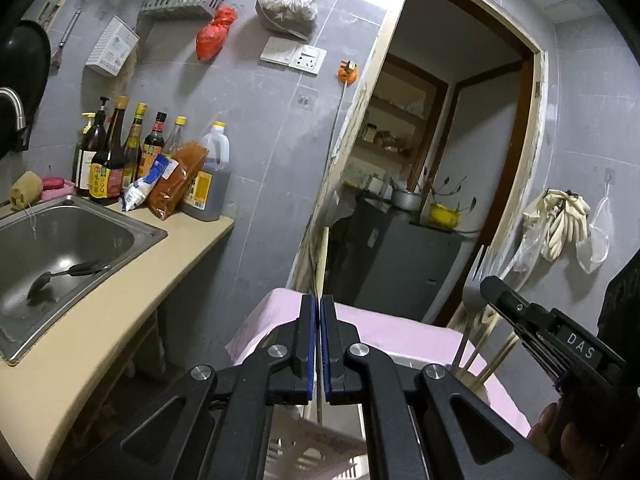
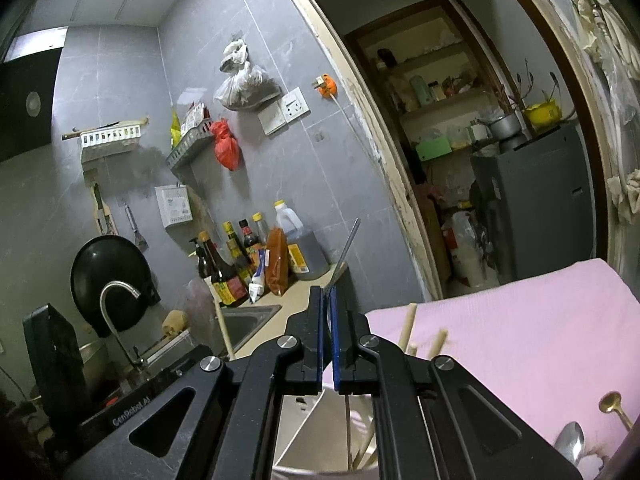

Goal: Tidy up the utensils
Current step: 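Carry the silver spoon and fork with both grippers over the white holder, then open both grippers to drop the spoon and fork into the holder, then move both grippers back down to the remaining spoons on the cloth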

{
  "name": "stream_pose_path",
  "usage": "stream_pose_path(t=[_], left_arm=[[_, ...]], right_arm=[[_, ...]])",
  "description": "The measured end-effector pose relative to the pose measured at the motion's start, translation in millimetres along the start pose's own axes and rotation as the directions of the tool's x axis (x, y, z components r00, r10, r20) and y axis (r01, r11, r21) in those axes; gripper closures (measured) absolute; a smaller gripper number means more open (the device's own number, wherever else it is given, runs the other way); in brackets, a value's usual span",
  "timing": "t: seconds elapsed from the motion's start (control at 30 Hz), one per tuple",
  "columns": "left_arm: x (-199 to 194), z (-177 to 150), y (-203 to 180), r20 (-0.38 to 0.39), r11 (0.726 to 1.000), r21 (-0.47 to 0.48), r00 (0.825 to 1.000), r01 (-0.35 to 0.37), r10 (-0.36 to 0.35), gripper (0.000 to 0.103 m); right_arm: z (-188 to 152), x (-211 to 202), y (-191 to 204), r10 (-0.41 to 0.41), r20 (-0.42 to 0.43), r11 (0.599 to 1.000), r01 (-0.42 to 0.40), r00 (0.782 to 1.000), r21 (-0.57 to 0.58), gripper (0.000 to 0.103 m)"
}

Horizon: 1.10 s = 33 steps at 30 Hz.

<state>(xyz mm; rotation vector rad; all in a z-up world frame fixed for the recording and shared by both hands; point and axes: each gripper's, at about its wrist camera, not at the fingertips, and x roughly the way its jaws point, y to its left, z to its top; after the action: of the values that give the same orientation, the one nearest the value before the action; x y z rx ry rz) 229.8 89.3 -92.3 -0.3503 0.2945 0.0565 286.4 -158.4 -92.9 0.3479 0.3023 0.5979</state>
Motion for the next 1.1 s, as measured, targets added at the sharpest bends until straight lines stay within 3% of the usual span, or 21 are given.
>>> stream_pose_path(t=[0.17,0.27,0.3,0.4,0.63,0.93,1.1], left_arm=[[-11.7,6.1,1.9,-0.003,1.0,-0.019,1.0,-0.01,0.01,0.085],[-16.3,11.2,-0.2,-0.011,1.0,-0.024,1.0,-0.015,0.015,0.084],[-18.1,13.5,-1.9,-0.016,1.0,-0.022,1.0,-0.018,0.017,0.084],[-22.3,19.2,-6.4,-0.026,1.0,-0.021,0.999,-0.022,0.022,0.081],[-35.2,27.2,-15.3,-0.03,0.998,-0.049,0.999,-0.038,0.036,0.06],[-51.6,29.7,-53.1,0.017,0.998,0.02,0.998,-0.066,0.066,0.019],[-58.5,24.5,-77.2,0.04,0.994,0.066,0.996,-0.088,0.085,0.004]], right_arm=[[4.0,-9.5,2.5,0.013,-0.015,1.0,-0.013,1.0,-0.005,0.099],[9.8,-16.4,3.2,0.019,-0.019,1.0,-0.019,1.0,-0.005,0.098],[12.7,-18.6,3.8,0.023,-0.024,1.0,-0.023,0.999,-0.007,0.095],[18.8,-26.1,3.2,0.033,-0.019,0.999,-0.033,0.999,0.0,0.068],[39.3,-51.0,2.3,0.017,0.012,1.0,-0.017,1.0,-0.017,0.066],[62.4,-94.2,-13.9,-0.083,0.074,0.992,0.09,0.994,-0.091,0.023],[70.1,-116.6,-29.4,-0.167,0.096,0.973,0.18,0.981,-0.145,0.012]])
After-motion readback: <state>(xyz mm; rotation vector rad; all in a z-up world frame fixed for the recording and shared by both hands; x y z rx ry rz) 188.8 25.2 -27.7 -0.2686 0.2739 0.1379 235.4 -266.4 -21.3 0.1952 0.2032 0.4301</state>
